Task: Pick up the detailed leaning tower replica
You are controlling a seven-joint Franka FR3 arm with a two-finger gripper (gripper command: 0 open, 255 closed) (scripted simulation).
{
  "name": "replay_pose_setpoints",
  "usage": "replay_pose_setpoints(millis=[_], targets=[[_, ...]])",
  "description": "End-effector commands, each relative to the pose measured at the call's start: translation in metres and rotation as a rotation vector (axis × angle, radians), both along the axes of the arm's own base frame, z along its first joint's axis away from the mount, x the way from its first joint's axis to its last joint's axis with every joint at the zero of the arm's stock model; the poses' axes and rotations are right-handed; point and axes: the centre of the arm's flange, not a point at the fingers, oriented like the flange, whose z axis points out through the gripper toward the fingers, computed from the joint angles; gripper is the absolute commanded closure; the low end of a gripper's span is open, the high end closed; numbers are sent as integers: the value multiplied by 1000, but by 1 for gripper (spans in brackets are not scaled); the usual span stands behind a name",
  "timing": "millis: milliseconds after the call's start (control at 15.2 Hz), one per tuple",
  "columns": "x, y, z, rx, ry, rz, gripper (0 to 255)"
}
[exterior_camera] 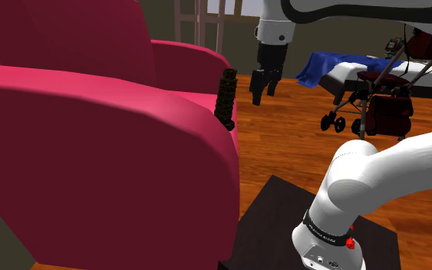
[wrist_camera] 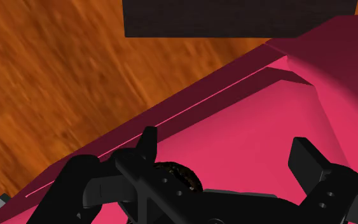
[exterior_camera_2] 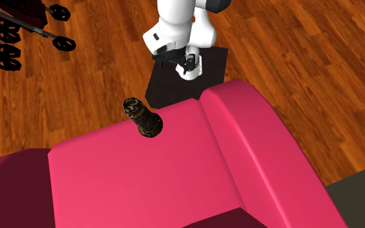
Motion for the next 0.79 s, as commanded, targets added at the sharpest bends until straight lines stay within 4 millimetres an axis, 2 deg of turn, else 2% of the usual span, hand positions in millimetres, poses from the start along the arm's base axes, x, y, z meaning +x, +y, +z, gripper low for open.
replay_pose_setpoints(millis=[0,726], targets=[[0,0,0,0,0,0,0],[108,-82,37,62,-76,93,0]])
